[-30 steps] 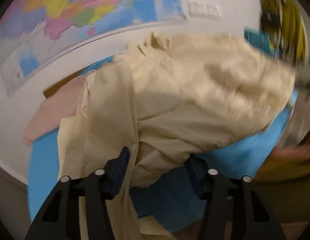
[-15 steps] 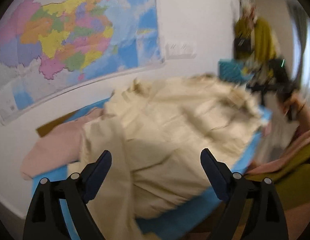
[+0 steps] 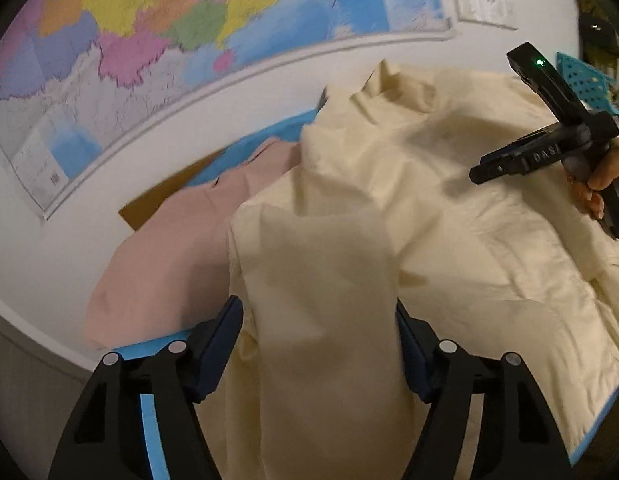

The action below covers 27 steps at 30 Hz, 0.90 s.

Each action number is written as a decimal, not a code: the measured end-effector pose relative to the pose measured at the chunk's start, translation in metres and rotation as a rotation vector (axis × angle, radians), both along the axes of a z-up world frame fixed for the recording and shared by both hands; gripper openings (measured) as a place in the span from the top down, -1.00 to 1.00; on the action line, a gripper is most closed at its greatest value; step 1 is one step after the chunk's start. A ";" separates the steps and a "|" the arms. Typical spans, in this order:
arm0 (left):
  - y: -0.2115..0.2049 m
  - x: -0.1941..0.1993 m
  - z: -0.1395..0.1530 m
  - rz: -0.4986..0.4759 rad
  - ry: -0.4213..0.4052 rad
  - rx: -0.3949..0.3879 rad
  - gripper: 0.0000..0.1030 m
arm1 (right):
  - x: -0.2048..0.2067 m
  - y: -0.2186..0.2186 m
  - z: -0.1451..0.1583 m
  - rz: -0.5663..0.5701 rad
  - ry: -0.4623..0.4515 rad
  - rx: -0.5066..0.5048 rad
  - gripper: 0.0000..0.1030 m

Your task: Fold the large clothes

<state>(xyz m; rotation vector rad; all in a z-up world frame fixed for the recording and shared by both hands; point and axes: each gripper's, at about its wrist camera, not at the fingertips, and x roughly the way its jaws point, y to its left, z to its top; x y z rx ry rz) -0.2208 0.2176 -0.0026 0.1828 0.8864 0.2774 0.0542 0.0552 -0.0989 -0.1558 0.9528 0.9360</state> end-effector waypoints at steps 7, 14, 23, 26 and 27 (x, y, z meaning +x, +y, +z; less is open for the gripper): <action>0.018 0.014 -0.010 -0.004 0.014 -0.007 -0.18 | 0.005 0.010 0.004 0.042 -0.087 -0.017 0.95; 0.060 0.035 0.013 0.107 -0.004 0.018 -0.03 | 0.025 0.011 0.054 -0.009 -0.226 0.019 0.95; 0.056 0.006 0.036 0.044 -0.098 -0.114 -0.14 | 0.051 0.016 0.024 -0.065 -0.218 -0.012 0.94; 0.022 -0.028 0.042 -0.138 -0.143 -0.241 -0.32 | 0.060 0.015 0.029 -0.098 -0.216 0.008 0.94; 0.009 -0.037 0.041 -0.180 -0.148 -0.249 -0.38 | 0.059 0.017 0.029 -0.102 -0.239 -0.009 0.94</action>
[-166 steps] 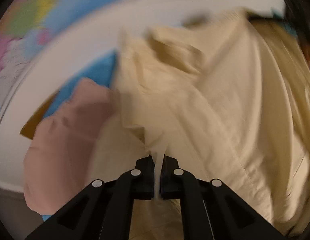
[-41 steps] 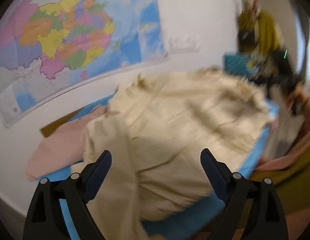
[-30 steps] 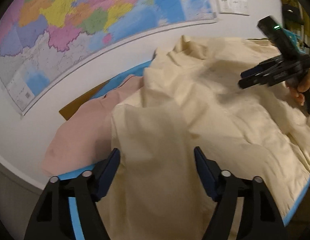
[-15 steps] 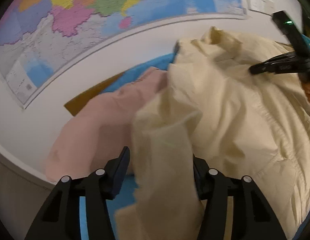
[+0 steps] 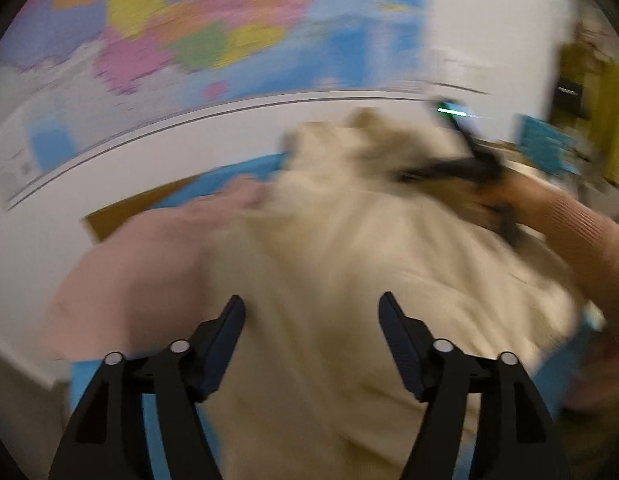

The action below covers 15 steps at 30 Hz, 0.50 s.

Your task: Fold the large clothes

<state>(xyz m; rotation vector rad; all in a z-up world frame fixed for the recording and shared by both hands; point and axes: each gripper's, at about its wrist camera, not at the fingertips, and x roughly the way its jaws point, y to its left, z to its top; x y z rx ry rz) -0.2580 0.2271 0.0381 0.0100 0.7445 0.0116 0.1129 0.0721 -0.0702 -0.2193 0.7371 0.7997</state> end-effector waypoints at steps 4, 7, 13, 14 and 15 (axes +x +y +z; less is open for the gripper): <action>-0.047 -0.031 -0.026 -0.127 0.026 0.001 -0.46 | -0.007 0.005 -0.010 0.001 0.017 -0.063 0.86; -0.060 -0.033 -0.042 -0.123 0.071 0.032 -0.47 | -0.024 -0.017 0.007 -0.013 -0.001 -0.024 -0.02; -0.060 -0.006 -0.070 -0.065 0.182 0.103 -0.55 | -0.094 -0.128 0.043 0.028 -0.028 0.162 -0.47; -0.057 -0.001 -0.074 -0.050 0.199 0.101 -0.57 | -0.106 -0.148 0.040 0.033 -0.006 0.186 -0.47; -0.054 0.003 -0.077 -0.034 0.212 0.092 -0.62 | -0.119 -0.164 0.037 0.029 0.011 0.200 -0.45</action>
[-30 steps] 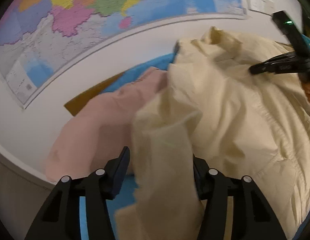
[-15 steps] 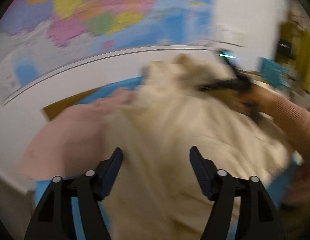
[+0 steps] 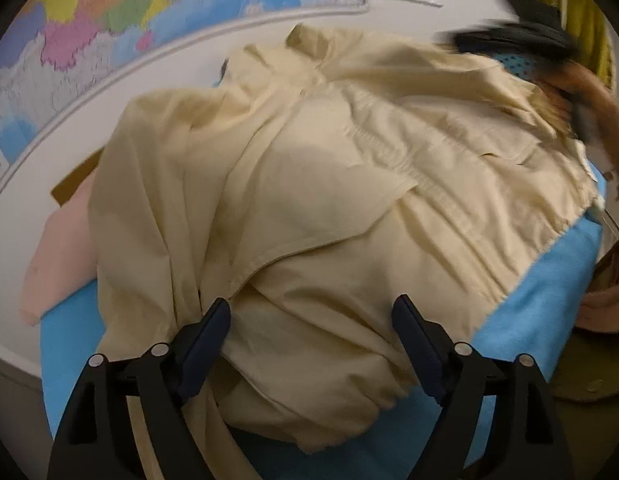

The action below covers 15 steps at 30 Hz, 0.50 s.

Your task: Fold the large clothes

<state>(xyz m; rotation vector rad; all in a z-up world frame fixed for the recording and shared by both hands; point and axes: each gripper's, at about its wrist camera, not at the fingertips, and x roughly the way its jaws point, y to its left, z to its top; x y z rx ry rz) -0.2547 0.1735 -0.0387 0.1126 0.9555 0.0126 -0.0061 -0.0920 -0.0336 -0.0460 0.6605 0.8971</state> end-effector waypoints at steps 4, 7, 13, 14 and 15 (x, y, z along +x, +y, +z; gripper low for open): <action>0.001 -0.008 0.003 -0.016 -0.011 0.009 -0.63 | -0.047 -0.081 -0.030 -0.078 0.089 0.011 -0.53; -0.013 -0.022 0.007 -0.079 -0.007 0.048 -0.66 | -0.075 -0.125 -0.055 -0.121 0.163 0.043 -0.66; -0.035 -0.027 -0.014 -0.108 0.082 0.203 -0.73 | -0.095 -0.130 -0.102 -0.070 0.275 0.088 -0.68; -0.037 -0.024 -0.021 -0.094 0.104 0.238 -0.71 | -0.094 -0.125 -0.103 -0.069 0.271 0.092 -0.66; -0.038 -0.020 -0.029 -0.074 0.124 0.274 -0.69 | -0.094 -0.123 -0.102 -0.065 0.258 0.110 -0.49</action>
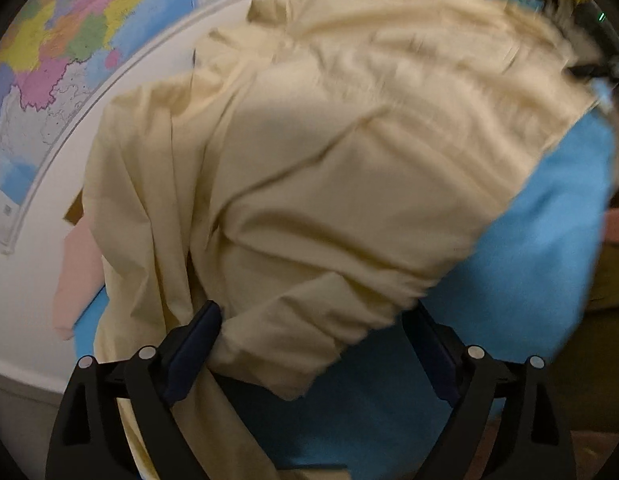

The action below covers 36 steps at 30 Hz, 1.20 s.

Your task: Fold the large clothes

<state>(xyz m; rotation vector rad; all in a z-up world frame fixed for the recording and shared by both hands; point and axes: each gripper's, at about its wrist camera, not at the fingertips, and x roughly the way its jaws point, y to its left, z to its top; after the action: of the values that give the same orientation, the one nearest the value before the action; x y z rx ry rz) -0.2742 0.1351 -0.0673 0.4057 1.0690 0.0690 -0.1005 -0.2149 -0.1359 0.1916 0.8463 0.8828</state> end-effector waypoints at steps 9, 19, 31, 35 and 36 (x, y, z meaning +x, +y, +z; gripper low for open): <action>0.027 -0.010 0.041 0.034 -0.070 -0.294 0.42 | -0.022 -0.026 0.038 0.106 0.023 0.309 0.71; 0.027 -0.026 0.058 -0.064 -0.103 -0.292 -0.10 | -0.026 -0.063 0.037 -0.063 -0.004 0.067 0.07; 0.018 -0.036 0.125 -0.149 -0.393 -0.326 -0.57 | 0.044 -0.103 0.023 -0.351 -0.065 -0.142 -0.33; 0.002 0.002 0.115 -0.161 -0.341 -0.302 -0.57 | 0.056 -0.117 0.033 -0.303 -0.038 -0.008 0.52; -0.001 0.011 0.114 -0.169 -0.333 -0.297 -0.57 | 0.054 -0.122 0.044 -0.298 -0.053 0.033 0.62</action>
<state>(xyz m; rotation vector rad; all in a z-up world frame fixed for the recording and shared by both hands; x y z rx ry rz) -0.2636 0.1346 0.0470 0.2044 0.6991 -0.1662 -0.0462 -0.3367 -0.0915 0.3139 0.7317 0.6199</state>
